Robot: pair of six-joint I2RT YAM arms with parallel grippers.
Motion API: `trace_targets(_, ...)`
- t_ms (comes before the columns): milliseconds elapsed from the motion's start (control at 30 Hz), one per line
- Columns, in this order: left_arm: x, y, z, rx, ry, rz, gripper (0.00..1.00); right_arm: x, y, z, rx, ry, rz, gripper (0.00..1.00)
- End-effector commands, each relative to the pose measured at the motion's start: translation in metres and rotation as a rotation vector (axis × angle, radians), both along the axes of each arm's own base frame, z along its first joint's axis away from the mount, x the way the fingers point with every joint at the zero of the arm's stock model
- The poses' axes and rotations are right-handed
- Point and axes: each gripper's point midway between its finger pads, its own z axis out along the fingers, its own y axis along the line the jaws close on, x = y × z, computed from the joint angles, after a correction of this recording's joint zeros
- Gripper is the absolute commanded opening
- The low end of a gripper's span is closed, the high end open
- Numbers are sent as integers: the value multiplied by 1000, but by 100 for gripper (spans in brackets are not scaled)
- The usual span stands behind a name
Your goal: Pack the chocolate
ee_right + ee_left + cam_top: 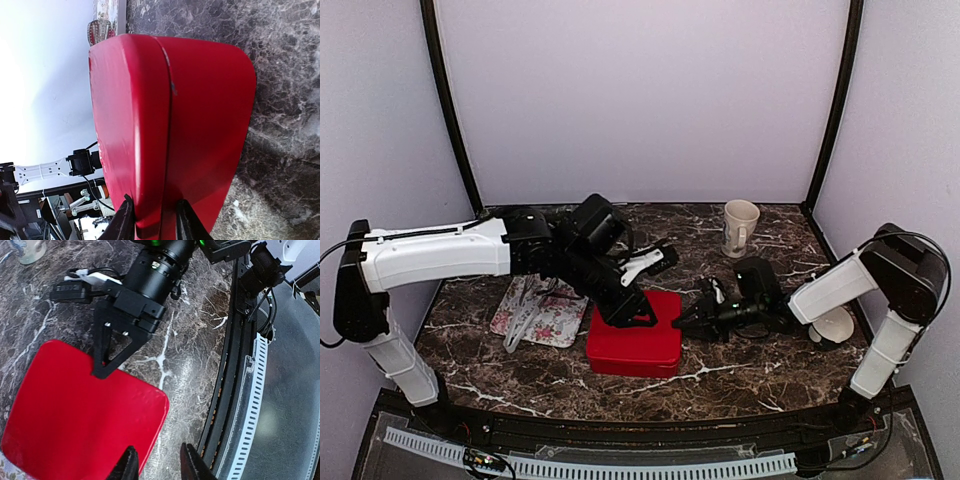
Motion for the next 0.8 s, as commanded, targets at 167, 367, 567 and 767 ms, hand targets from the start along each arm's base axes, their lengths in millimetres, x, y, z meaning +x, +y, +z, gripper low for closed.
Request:
trace_targets(167,-27,-28,-73,159,18,-113,25,-37,-17,-62,-189,182,7,25)
trace_targets(367,-35,-4,-136,359,104,-125,22,-39,-17,-63,-195,190,6,25)
trace_targets(567,-14,13,-79,228,91,-5,27,-32,-12,-43,-172,148,2,32)
trace_targets(767,-26,62,-61,171,147,125,53,14,-21,11,-210,-46,-39,75)
